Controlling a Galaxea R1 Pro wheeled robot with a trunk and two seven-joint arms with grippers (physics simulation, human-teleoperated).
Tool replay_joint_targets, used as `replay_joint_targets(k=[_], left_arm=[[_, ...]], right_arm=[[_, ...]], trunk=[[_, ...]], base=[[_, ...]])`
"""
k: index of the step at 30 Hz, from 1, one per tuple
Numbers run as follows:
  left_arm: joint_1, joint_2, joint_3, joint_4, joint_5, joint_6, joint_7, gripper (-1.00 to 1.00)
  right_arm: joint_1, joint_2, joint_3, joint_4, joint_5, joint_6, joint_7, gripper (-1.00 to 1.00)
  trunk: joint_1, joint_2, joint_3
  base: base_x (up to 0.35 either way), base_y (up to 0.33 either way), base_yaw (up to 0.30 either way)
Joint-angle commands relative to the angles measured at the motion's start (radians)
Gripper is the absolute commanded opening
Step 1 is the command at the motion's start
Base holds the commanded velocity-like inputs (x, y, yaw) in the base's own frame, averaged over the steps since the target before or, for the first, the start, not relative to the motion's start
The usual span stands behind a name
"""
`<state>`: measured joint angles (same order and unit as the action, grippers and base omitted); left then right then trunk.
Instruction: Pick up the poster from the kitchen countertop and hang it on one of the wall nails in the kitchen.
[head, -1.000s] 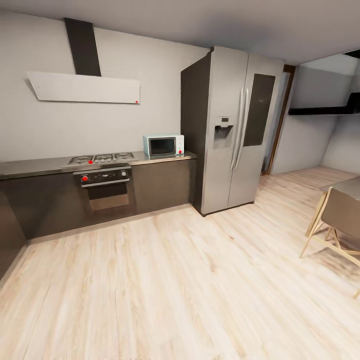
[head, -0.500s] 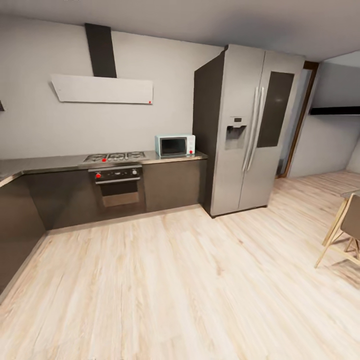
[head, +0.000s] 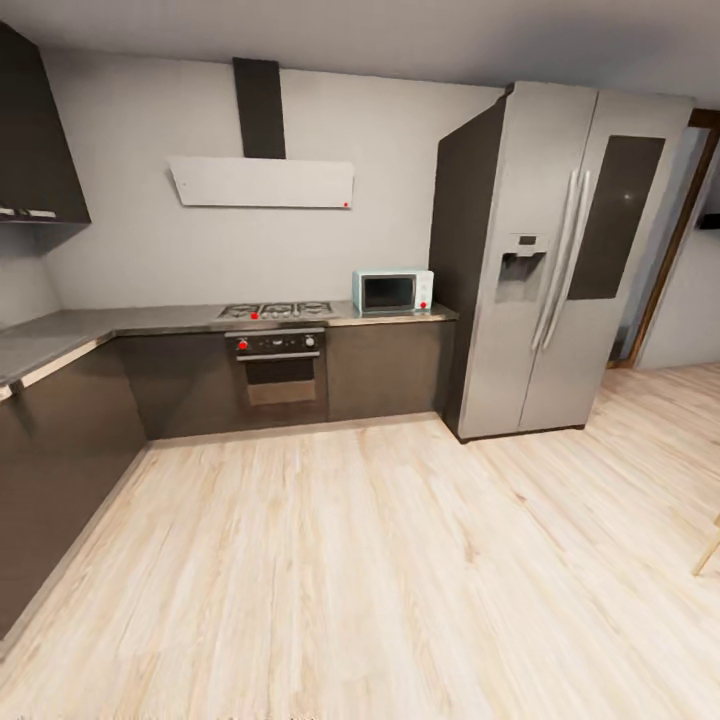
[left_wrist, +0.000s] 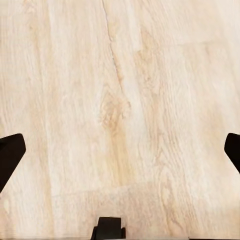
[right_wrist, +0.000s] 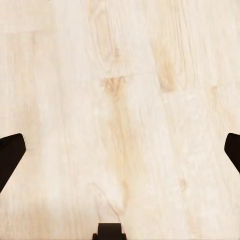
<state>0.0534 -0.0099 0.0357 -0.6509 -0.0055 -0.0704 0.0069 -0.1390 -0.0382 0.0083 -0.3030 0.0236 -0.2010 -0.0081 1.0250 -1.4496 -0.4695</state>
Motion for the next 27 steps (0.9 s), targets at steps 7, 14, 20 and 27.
replay_joint_targets(k=[7, 14, 20, 27], left_arm=[[0.0, 0.0, 0.003, -0.001, -0.001, -0.002, 0.001, 1.0], [0.0, 0.001, 0.003, -0.001, -0.001, -0.002, 0.0, 1.0], [0.0, 0.001, 0.003, -0.001, -0.001, -0.002, 0.0, 1.0], [0.0, 0.001, 0.003, -0.001, -0.001, -0.003, -0.001, 1.0]], right_arm=[[-0.001, 0.0, 0.001, 0.001, 0.002, -0.003, -0.001, 1.0], [-0.001, 0.0, 0.001, 0.001, 0.002, -0.003, 0.0, 1.0], [-0.001, 0.0, 0.001, 0.001, 0.002, -0.003, 0.0, 1.0], [-0.001, 0.0, 0.001, 0.001, 0.003, -0.003, 0.0, 1.0]], trunk=[[0.0, 0.0, -0.001], [0.0, 0.0, -0.002], [0.0, 0.0, -0.004], [0.0, 0.0, -0.008]], base=[[-0.009, -0.002, 0.294], [-0.204, 0.018, 0.29], [-0.301, 0.064, 0.279], [-0.317, 0.076, 0.276]])
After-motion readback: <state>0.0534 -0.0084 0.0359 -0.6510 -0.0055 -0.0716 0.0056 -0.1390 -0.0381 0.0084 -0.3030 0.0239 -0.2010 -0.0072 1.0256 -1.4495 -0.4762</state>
